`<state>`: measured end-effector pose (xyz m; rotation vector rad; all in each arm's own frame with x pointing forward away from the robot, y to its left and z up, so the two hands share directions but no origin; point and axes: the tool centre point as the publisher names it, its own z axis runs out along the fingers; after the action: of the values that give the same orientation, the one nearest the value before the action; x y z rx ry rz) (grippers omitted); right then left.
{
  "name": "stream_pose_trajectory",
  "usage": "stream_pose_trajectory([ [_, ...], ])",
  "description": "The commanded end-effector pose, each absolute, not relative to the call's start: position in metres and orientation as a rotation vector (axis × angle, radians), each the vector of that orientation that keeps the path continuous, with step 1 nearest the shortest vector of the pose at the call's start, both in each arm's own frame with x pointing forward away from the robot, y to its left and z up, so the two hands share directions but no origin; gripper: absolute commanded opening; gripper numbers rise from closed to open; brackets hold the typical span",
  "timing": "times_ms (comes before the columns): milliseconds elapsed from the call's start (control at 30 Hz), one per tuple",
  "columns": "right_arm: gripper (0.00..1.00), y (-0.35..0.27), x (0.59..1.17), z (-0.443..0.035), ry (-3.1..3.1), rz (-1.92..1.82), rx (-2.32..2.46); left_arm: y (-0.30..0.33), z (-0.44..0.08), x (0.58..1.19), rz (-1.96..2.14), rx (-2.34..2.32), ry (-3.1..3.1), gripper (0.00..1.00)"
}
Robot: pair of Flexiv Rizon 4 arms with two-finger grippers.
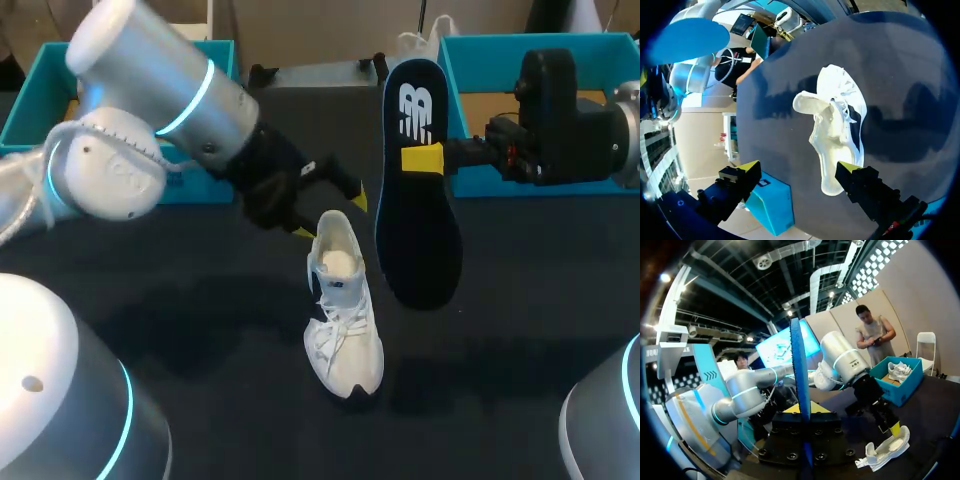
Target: Take the shoe out of the shoebox, open the shoe tongue, remove and reinsert the insole, then place the shoe into the shoebox
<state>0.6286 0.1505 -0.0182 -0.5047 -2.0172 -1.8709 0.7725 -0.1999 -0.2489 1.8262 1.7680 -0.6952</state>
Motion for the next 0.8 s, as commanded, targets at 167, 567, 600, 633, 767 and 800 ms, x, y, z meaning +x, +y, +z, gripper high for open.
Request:
stream_pose_trajectory([
  [167, 0.00, 0.153, 0.630, -0.018, -2.017, -1.870, -0.504, -0.193, -0.236, 0.797, -0.920, 1.580, 1.524, 1.00],
  [567, 0.00, 0.153, 0.630, -0.018, -2.017, -1.870, -0.504, -0.181, -0.196, 0.806, -1.029, 1.404, 1.316, 1.00],
  [600, 0.00, 0.153, 0.630, -0.018, -2.017, -1.870, -0.504, -0.180, -0.193, 0.806, -1.037, 1.394, 1.299, 1.00],
  [633, 0.00, 0.153, 0.630, -0.018, -2.017, -1.870, -0.504, -0.179, -0.189, 0.806, -1.038, 1.384, 1.277, 1.00],
  [767, 0.00, 0.145, 0.662, -0.034, -1.920, -1.812, -0.602, -0.174, -0.180, 0.806, -1.047, 1.324, 1.236, 1.00],
  [800, 0.00, 0.143, 0.669, -0.037, -1.904, -1.810, -0.612, -0.173, -0.178, 0.806, -1.052, 1.314, 1.226, 1.00],
])
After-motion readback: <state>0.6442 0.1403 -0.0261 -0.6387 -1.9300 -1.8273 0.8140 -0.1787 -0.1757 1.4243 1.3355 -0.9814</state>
